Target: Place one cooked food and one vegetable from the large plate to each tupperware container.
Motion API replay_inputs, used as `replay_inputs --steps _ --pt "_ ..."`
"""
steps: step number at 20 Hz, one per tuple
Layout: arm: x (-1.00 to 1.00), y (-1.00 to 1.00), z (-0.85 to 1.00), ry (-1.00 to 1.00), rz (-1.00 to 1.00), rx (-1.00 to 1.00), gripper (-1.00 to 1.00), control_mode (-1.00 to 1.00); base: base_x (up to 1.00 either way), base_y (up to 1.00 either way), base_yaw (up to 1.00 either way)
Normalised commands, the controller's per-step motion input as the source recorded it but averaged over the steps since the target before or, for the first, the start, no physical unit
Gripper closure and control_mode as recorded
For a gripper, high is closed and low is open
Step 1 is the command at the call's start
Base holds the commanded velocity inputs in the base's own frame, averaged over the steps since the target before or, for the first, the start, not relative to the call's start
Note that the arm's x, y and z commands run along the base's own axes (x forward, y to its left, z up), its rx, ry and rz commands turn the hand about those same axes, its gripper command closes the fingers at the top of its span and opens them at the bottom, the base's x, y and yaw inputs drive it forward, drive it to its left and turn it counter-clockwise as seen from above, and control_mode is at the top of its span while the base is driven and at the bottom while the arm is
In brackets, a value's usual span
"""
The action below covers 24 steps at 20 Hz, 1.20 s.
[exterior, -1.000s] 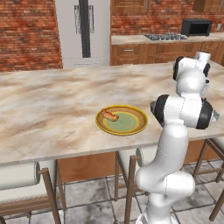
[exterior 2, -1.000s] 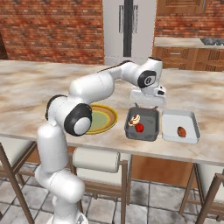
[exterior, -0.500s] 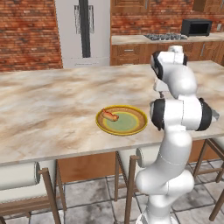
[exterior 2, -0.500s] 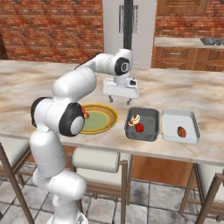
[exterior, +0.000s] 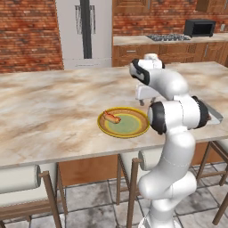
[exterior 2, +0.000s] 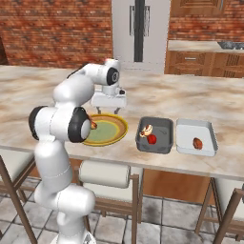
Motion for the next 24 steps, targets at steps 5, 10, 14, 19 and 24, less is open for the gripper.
replay_inputs --steps 5,10,14,19,24 --pt "0.33 0.9 -0.25 -0.12 0.3 -0.02 -1.0 -1.0 0.0 0.0 0.0" --pt "-0.02 0.46 -0.21 -0.21 -0.13 0.1 -1.0 -1.0 0.0 0.0 0.0" --pt "0.49 0.3 -0.05 -0.01 -0.05 0.0 -1.0 -1.0 0.0 0.0 0.0" --pt "0.34 0.28 -0.36 -0.08 0.0 0.01 -1.0 -1.0 0.0 0.0 0.0" --pt "0.18 0.16 -0.39 -0.04 0.0 0.0 -1.0 -1.0 0.0 0.0 0.0"
